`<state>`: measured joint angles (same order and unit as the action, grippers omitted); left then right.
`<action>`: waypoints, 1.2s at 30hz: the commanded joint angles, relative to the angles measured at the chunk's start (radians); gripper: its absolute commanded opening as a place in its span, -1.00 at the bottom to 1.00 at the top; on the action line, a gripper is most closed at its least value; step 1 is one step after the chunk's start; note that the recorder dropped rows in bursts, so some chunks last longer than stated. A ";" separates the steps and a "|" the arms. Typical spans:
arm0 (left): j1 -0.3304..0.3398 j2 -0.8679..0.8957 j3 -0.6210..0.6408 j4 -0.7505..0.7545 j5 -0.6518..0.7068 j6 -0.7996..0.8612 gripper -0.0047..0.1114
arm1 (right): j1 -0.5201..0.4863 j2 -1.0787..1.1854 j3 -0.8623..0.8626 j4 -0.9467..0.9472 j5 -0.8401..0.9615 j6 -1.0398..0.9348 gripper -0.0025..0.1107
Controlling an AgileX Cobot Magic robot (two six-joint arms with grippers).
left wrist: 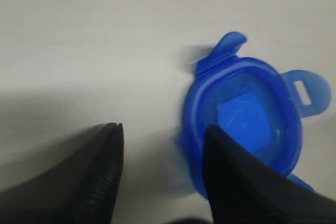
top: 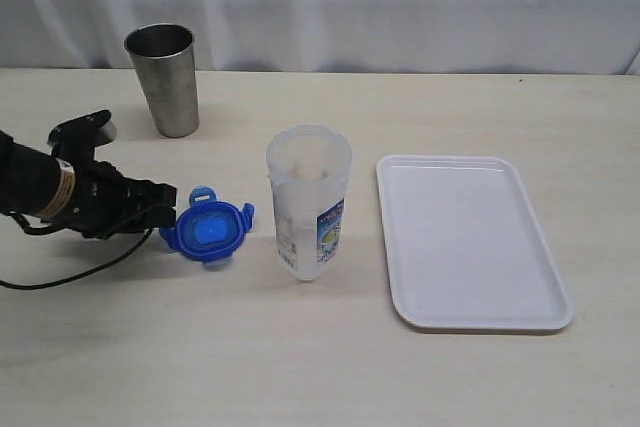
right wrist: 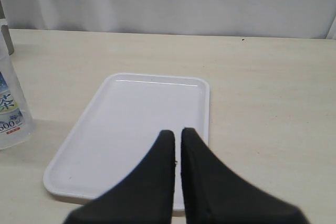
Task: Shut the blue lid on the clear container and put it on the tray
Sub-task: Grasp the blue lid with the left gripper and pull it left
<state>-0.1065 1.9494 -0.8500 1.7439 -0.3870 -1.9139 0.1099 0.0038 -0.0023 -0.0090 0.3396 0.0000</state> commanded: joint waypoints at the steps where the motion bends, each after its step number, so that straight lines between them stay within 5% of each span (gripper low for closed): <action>1: 0.024 -0.007 0.041 0.000 -0.051 -0.030 -0.15 | -0.005 -0.004 0.002 0.002 0.001 0.000 -0.88; 11: 0.018 -0.005 0.058 -0.011 -0.140 -0.022 -0.15 | -0.005 -0.004 0.002 0.002 0.001 0.000 -0.88; 25: -0.069 -0.001 0.058 -0.054 0.011 -0.028 -0.16 | -0.005 -0.004 0.002 0.002 0.001 0.000 -0.88; 36: -0.069 -0.001 0.058 -0.056 0.045 -0.028 -0.76 | -0.005 -0.004 0.002 0.002 0.001 0.000 -0.88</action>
<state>-0.1666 1.9431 -0.7964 1.6888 -0.3831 -1.9359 0.1099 0.0038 -0.0023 -0.0090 0.3396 0.0000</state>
